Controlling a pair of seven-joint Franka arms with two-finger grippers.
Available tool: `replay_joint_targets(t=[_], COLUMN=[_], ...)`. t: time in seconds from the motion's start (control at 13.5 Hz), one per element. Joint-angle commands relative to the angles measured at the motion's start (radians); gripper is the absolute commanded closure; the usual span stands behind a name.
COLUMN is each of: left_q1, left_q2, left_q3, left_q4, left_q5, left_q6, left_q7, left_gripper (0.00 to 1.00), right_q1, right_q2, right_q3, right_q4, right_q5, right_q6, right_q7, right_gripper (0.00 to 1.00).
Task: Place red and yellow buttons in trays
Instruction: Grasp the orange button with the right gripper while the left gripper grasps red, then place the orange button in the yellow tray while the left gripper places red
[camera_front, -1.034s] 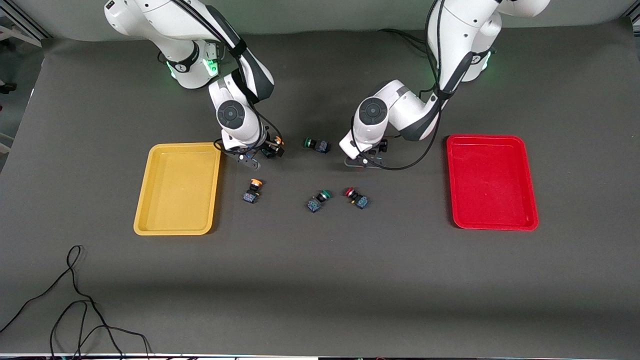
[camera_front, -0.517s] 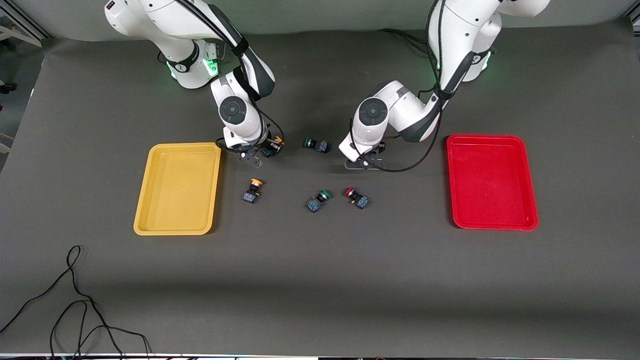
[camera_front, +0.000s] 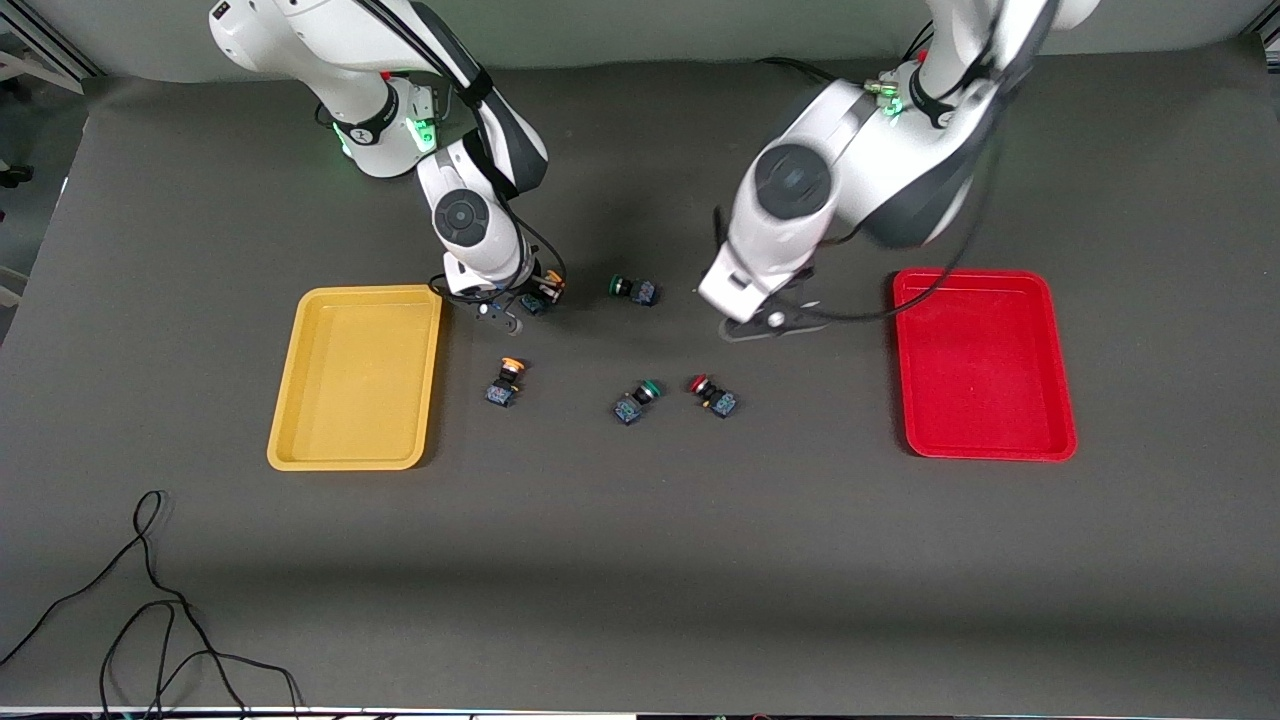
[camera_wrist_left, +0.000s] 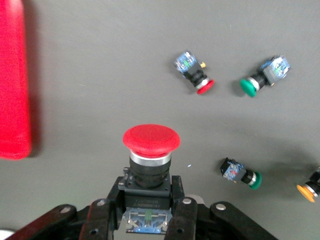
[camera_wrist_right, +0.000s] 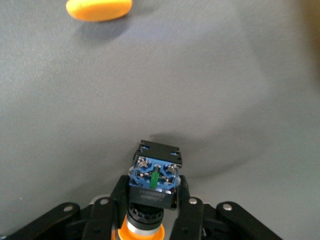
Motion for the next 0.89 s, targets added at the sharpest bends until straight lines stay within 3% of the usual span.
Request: replay_joint_targets(t=[0.0,0.3,0.44,0.59,0.81], left_q1=[0.088,0.354,0.482,0.573,0.613], left_q2=[-0.074,-0.144,-0.135,-0.103,-0.03], left_q3=[0.004,0.008,0.01,0.01,0.012], left_q4=[0.011,-0.078,-0.115,-0.189,-0.369], left_q5=[-0.024,-0.01,0.012,0.052,0.079], left_q6=[-0.075,-0.122,-0.107,0.009,0.302], left_q7=[0.065,0.351,0.523,0.64,0.677], left_gripper=[0.82,0.82,0.82,0.82,0.81], right_q1=[0.007,0.01,0.01,0.01,0.01], right_q2=[-0.141,-0.265,-0.299,-0.314,-0.284], right_q3=[-0.114,-0.35,-0.438,-0.531,-0.633], right_q4=[-0.014,-0.01,-0.01,-0.011,-0.013], right_q5=[0.021,-0.017,-0.158,-0.232,-0.234], right_q6=[-0.141,-0.298,-0.343,-0.364,-0.355], right_q7=[-0.115,-0.33,-0.359,-0.402,-0.509], right_gripper=[0.74,0.74,0.74,0.74,0.74])
